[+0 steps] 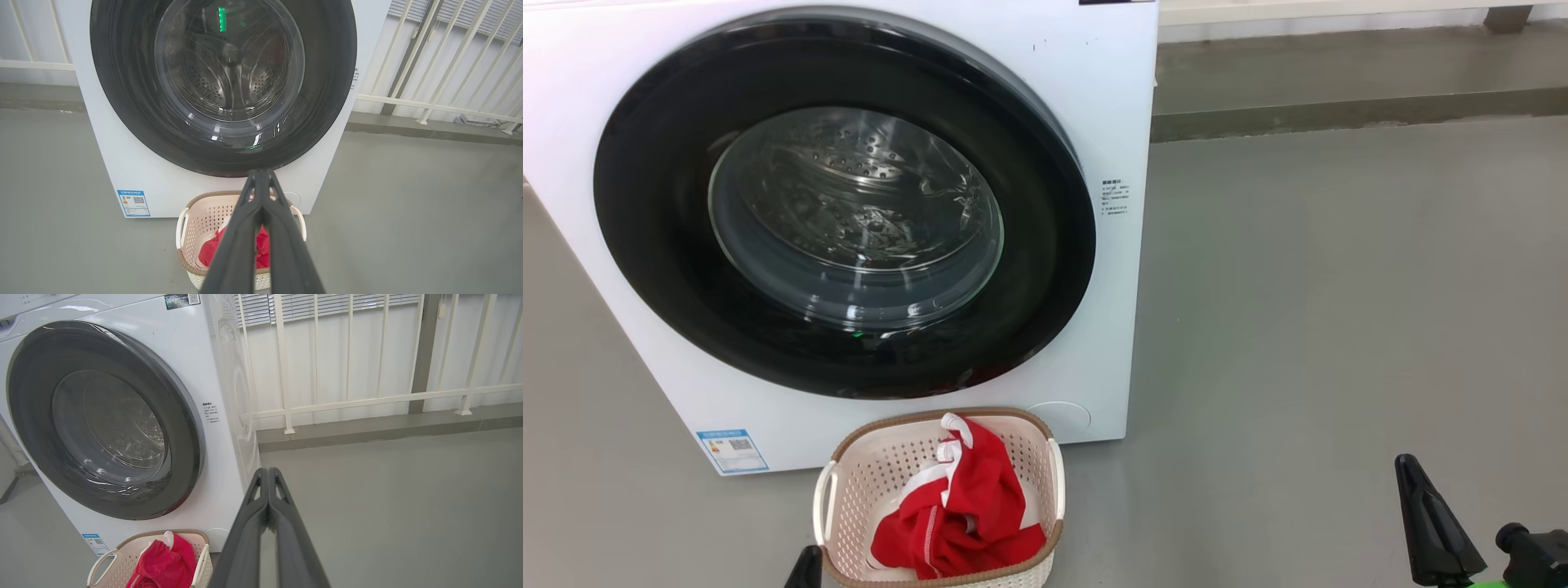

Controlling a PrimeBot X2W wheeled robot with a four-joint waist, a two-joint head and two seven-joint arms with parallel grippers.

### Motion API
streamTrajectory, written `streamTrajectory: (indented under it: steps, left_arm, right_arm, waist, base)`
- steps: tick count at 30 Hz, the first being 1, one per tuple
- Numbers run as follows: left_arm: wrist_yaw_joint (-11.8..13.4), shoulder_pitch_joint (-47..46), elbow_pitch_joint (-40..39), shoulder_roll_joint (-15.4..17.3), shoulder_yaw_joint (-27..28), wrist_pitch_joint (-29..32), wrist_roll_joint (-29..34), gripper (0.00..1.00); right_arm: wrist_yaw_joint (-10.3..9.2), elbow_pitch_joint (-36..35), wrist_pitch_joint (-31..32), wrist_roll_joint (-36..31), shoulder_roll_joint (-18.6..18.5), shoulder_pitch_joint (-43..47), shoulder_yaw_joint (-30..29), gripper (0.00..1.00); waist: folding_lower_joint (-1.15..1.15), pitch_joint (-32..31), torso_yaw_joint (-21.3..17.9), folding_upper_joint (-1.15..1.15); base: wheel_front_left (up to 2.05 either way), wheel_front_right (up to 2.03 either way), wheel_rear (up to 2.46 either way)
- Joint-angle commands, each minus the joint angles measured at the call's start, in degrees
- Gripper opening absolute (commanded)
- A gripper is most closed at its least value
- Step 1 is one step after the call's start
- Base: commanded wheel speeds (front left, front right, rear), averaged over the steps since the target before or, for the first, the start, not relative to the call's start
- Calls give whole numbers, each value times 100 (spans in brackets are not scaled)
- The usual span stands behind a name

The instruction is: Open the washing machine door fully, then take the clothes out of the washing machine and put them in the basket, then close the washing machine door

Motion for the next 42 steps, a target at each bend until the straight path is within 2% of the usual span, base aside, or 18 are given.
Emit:
streamTrajectory:
  steps: [1, 3, 9, 42]
  left_arm:
    - [-2, -148, -120, 41, 49, 42, -156, 0]
    - [-2, -164, -123, 39, 60, 76, -284, 0]
    - [-4, -223, -114, 33, 85, 169, -665, 0]
    - [-15, -584, -27, 3, 251, 707, -2752, 0]
  right_arm:
    - [0, -122, 39, 165, -58, -177, -18, 0]
    - [0, -119, 73, 288, -56, -194, -18, 0]
    - [-1, -88, 169, 655, -53, -257, -13, 0]
    - [-2, 115, 721, 2666, -34, -642, -15, 0]
  waist:
    - [8, 9, 1, 0]
    - [13, 14, 1, 0]
    - [1, 59, 1, 0]
    - [0, 241, 5, 0]
  base:
    - [0, 0, 0]
    - [0, 0, 0]
    - [0, 0, 0]
    - [0, 0, 0]
